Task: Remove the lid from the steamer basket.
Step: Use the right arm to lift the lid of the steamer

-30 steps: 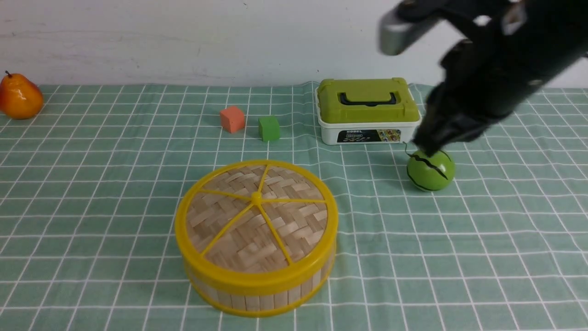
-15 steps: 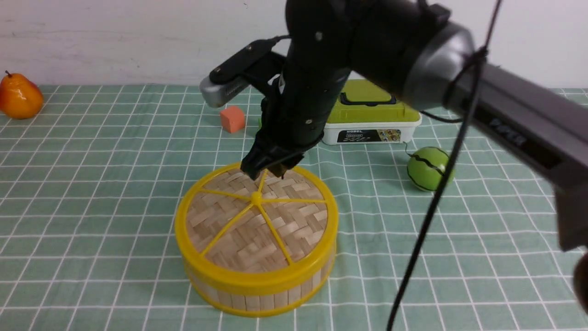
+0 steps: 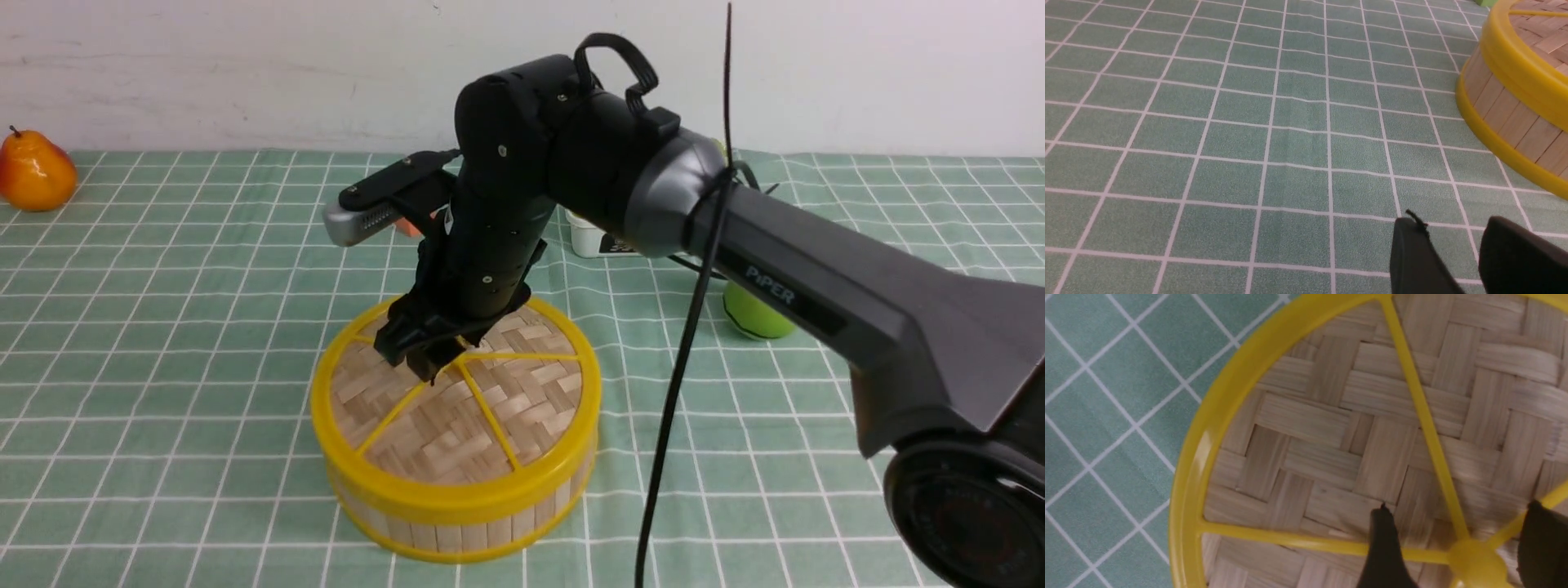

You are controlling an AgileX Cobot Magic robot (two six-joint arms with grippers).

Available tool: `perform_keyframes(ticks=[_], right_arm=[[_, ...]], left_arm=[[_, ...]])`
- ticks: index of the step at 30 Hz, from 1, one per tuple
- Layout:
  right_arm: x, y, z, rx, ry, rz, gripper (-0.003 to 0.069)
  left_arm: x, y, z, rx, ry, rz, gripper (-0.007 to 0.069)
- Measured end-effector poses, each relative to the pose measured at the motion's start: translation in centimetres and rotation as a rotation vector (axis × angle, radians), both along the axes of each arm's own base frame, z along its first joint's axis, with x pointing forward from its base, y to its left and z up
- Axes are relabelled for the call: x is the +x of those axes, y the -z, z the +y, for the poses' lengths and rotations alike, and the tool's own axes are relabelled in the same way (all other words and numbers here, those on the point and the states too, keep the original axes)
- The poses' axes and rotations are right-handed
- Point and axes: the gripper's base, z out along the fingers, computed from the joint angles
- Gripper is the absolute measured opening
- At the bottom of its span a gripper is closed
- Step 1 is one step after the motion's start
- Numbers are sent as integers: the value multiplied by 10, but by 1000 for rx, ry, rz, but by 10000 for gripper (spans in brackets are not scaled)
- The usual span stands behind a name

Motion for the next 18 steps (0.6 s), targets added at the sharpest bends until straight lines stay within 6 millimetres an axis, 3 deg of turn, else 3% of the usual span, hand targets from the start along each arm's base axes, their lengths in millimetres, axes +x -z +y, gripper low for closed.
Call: perform_keyframes(ticks=[6, 9, 11, 16, 18], right_arm=[[1, 0, 0, -1, 0, -4, 256], [1, -1, 0, -6, 1, -15, 114], [2, -1, -1, -8, 1, -19, 77], [1, -7, -3, -16, 2, -37, 78], [-4, -22, -8, -34, -3, -50, 78]], left_arm=[[0, 0, 0, 0, 0, 0, 239], [0, 0, 0, 0, 0, 0, 239], [0, 0, 0, 0, 0, 0, 239], [0, 0, 0, 0, 0, 0, 239], [0, 0, 0, 0, 0, 0, 239]])
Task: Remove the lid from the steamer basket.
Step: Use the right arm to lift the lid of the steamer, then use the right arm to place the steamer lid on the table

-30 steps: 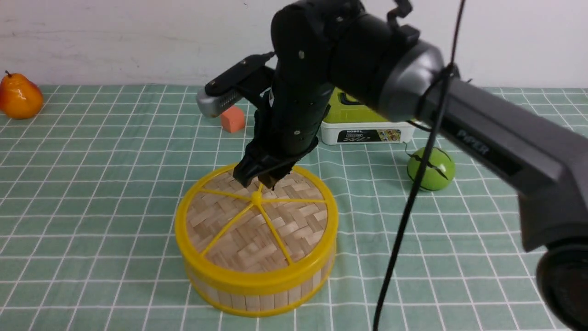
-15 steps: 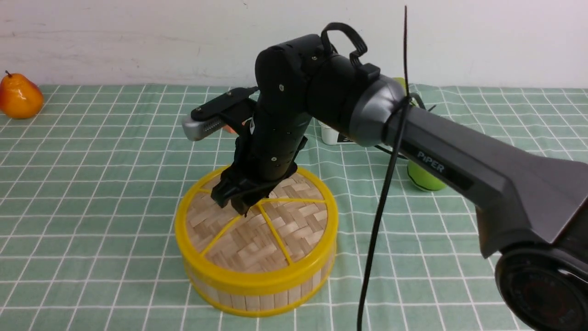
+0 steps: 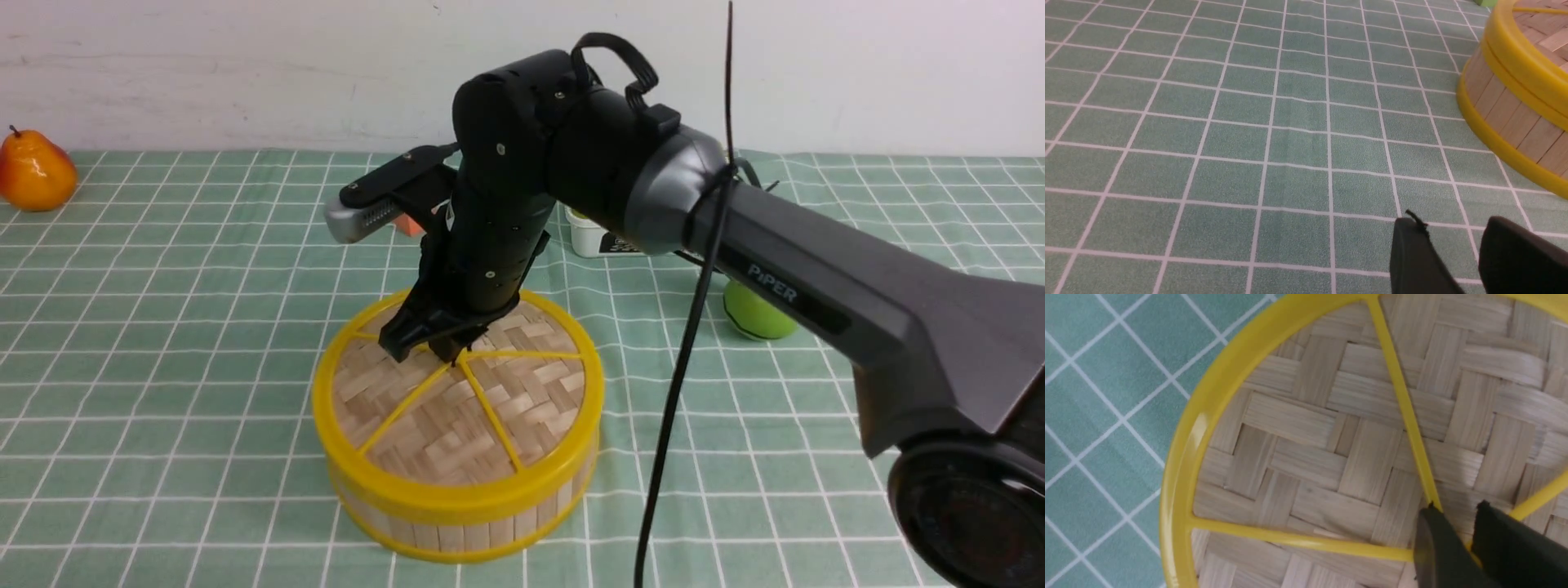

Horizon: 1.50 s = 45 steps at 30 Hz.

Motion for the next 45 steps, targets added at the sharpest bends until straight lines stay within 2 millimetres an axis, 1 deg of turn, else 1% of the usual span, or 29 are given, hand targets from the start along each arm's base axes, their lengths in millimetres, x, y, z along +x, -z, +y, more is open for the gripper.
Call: perform_keyframes(ticks=[1, 2, 4, 5, 6, 7, 8, 9, 10, 11, 12, 13, 14, 16, 17, 19, 21, 22, 23, 26, 27, 28, 31, 32, 36, 40, 42, 44, 45], right_arm=[[-2, -9, -4, -10, 1, -19, 78], [-5, -24, -10, -16, 4, -53, 78], [-12, -58, -23, -12, 16, -139, 78], [-18, -82, -34, -3, 30, -201, 78], [-23, -98, -42, 9, 39, -236, 78], [-24, -102, -45, 8, 42, -246, 78], [-31, -122, -58, 24, 59, -286, 78], [-36, -132, -64, 35, 65, -303, 78], [-44, -147, -81, 43, 84, -325, 78], [-50, -153, -93, 44, 99, -327, 78], [-55, -153, -108, 27, 119, -310, 78], [-57, -156, -113, 29, 127, -314, 78], [-63, -149, -134, -5, 160, -280, 78], [-69, -132, -161, -58, 210, -215, 78], [-70, -125, -163, -71, 215, -194, 78], [-75, -99, -190, -89, 290, -128, 78], [-76, -78, -208, -70, 356, -109, 78], [-76, -65, -215, -59, 384, -97, 78], [-75, -46, -221, -47, 412, -74, 78], [-71, -14, -226, -18, 447, -83, 78], [-71, -11, -226, -23, 447, -75, 78], [-69, 5, -226, -9, 453, -86, 78], [-59, 31, -223, 5, 457, -105, 78], [-59, 32, -223, 5, 457, -104, 78], [-44, 56, -218, 7, 464, -100, 79], [-38, 72, -216, -1, 476, -76, 99], [-35, 79, -216, -3, 488, -63, 130], [-35, 79, -216, -1, 488, -65, 159], [-35, 77, -216, 2, 490, -70, 190]], left_arm=[[0, 0, 0, 0, 0, 0, 239], [0, 0, 0, 0, 0, 0, 239], [0, 0, 0, 0, 0, 0, 239], [0, 0, 0, 0, 0, 0, 239], [0, 0, 0, 0, 0, 0, 239], [0, 0, 0, 0, 0, 0, 239], [0, 0, 0, 0, 0, 0, 239], [0, 0, 0, 0, 0, 0, 239], [0, 0, 0, 0, 0, 0, 239], [0, 0, 0, 0, 0, 0, 239], [0, 0, 0, 0, 0, 0, 239], [0, 0, 0, 0, 0, 0, 239], [0, 0, 0, 0, 0, 0, 239], [0, 0, 0, 0, 0, 0, 239], [0, 0, 0, 0, 0, 0, 239], [0, 0, 0, 0, 0, 0, 239], [0, 0, 0, 0, 0, 0, 239], [0, 0, 0, 0, 0, 0, 239], [0, 0, 0, 0, 0, 0, 239], [0, 0, 0, 0, 0, 0, 239], [0, 0, 0, 0, 0, 0, 239], [0, 0, 0, 0, 0, 0, 239], [0, 0, 0, 0, 0, 0, 239], [0, 0, 0, 0, 0, 0, 239], [0, 0, 0, 0, 0, 0, 239], [0, 0, 0, 0, 0, 0, 239], [0, 0, 0, 0, 0, 0, 239], [0, 0, 0, 0, 0, 0, 239], [0, 0, 0, 0, 0, 0, 239]])
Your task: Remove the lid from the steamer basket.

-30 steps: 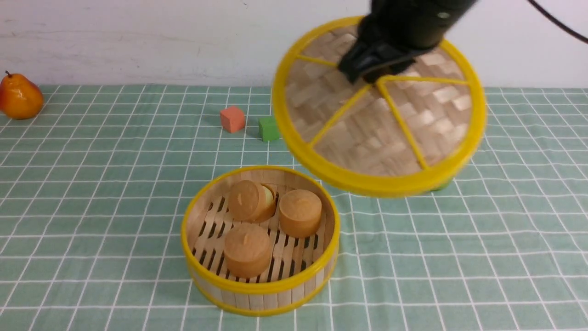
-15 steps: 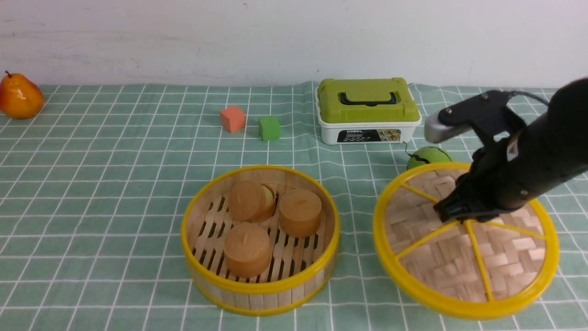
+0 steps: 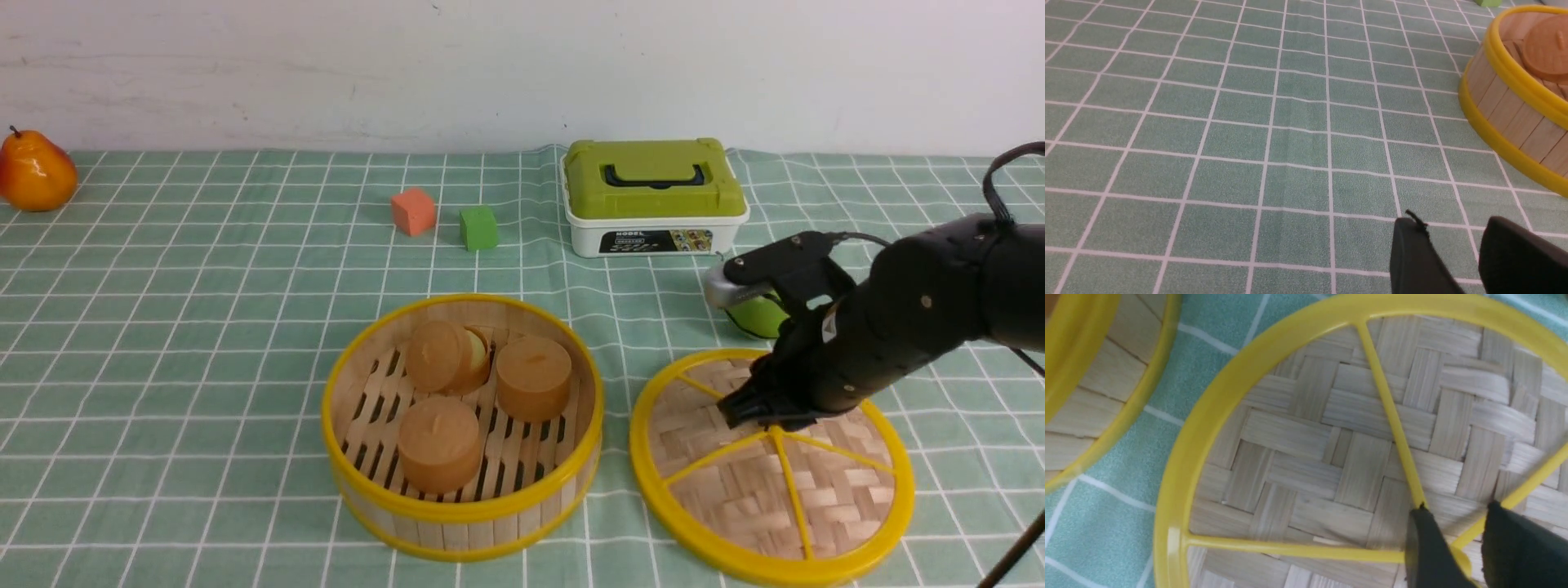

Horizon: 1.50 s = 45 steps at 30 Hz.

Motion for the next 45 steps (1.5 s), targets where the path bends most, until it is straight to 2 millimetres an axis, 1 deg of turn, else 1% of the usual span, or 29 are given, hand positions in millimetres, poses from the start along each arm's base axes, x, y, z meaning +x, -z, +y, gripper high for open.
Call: perform_keyframes(ticks=[1, 2, 3, 4, 5, 7, 9, 10, 12, 14, 15, 17, 18, 19, 21, 23, 24, 25, 27, 32, 45], right_arm=[[0, -2, 0, 1, 0, -4, 211], [-1, -10, -1, 8, 11, -9, 251], [-2, -10, -1, 7, 11, -6, 256], [-4, -18, -2, 15, 17, -16, 271], [-8, -34, -4, 24, 23, -36, 292], [-21, -63, -8, 47, 24, -96, 298], [-40, -97, -15, 74, 25, -169, 290], [-48, -110, -18, 85, 24, -200, 281], [-77, -142, -28, 115, 24, -284, 242], [-105, -159, -37, 138, 25, -345, 201], [-117, -163, -42, 149, 28, -367, 181], [-151, -167, -53, 174, 36, -416, 124], [-157, -167, -55, 179, 37, -425, 113], [-169, -169, -59, 189, 39, -447, 92], [-204, -162, -72, 219, 58, -499, 15], [-215, -160, -76, 229, 68, -522, -3], [-227, -158, -82, 237, 80, -553, -17], [-235, -157, -85, 243, 91, -576, -22], [-245, -157, -91, 243, 105, -614, -22], [-248, -158, -94, 221, 112, -641, -22], [-248, -157, -94, 218, 115, -638, -17]], left_arm=[[0, 0, 0, 0, 0, 0, 239], [0, 0, 0, 0, 0, 0, 239], [0, 0, 0, 0, 0, 0, 239], [0, 0, 0, 0, 0, 0, 239], [0, 0, 0, 0, 0, 0, 239], [0, 0, 0, 0, 0, 0, 239], [0, 0, 0, 0, 0, 0, 239], [0, 0, 0, 0, 0, 0, 239], [0, 0, 0, 0, 0, 0, 239], [0, 0, 0, 0, 0, 0, 239], [0, 0, 0, 0, 0, 0, 239], [0, 0, 0, 0, 0, 0, 239], [0, 0, 0, 0, 0, 0, 239], [0, 0, 0, 0, 0, 0, 239], [0, 0, 0, 0, 0, 0, 239], [0, 0, 0, 0, 0, 0, 239], [0, 0, 0, 0, 0, 0, 239], [0, 0, 0, 0, 0, 0, 239], [0, 0, 0, 0, 0, 0, 239], [0, 0, 0, 0, 0, 0, 239], [0, 0, 0, 0, 0, 0, 239]])
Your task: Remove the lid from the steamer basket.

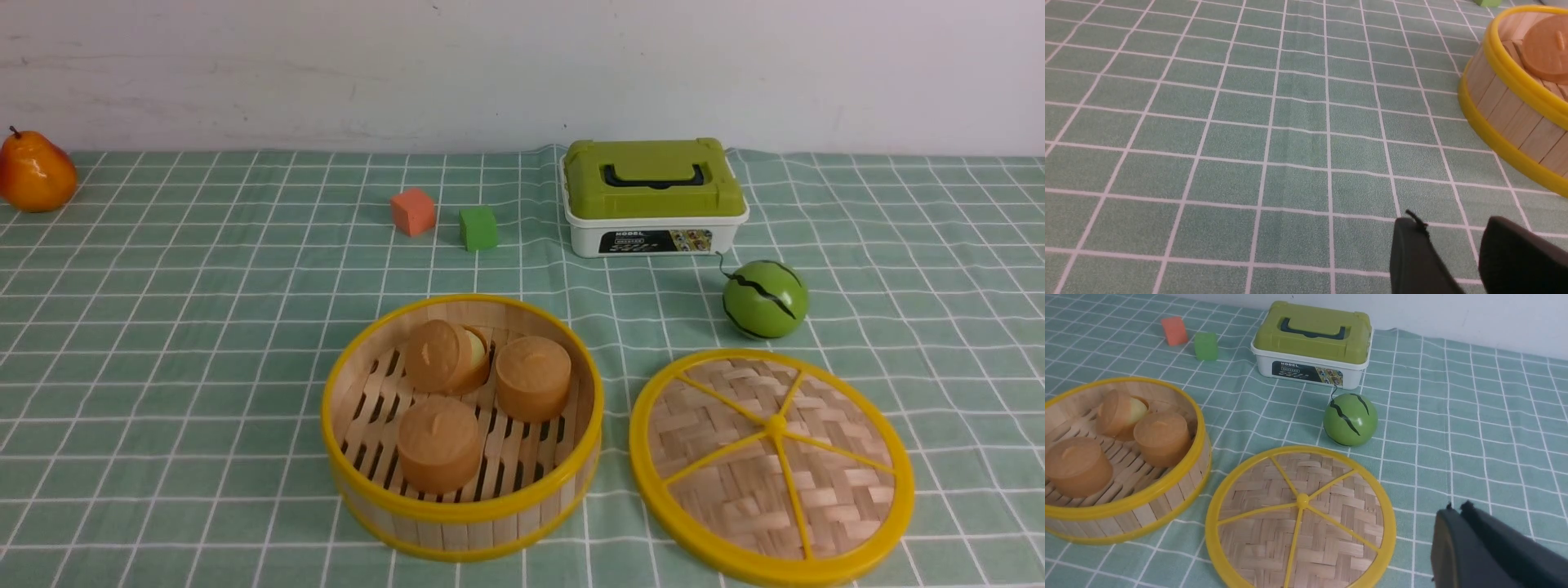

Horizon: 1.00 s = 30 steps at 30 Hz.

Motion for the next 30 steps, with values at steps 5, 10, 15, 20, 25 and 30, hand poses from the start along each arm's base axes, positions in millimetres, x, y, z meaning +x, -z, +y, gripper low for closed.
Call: perform_keyframes(ticks=[5, 10, 15, 20, 25, 30], right_arm=[[1, 7, 1, 7, -6, 3, -11], [-3, 39, 0, 19, -20, -84, -9], [-12, 87, -8, 77, 78, -137, -8], [-25, 135, -17, 102, 227, -146, -8], [-31, 176, -20, 94, 269, -134, -8], [-31, 188, -19, 90, 269, -89, -8]], left_arm=[[0, 0, 0, 0, 0, 0, 239], [0, 0, 0, 0, 0, 0, 239], [0, 0, 0, 0, 0, 0, 239], [0, 0, 0, 0, 0, 0, 239], [0, 0, 0, 0, 0, 0, 239], [0, 0, 0, 0, 0, 0, 239]])
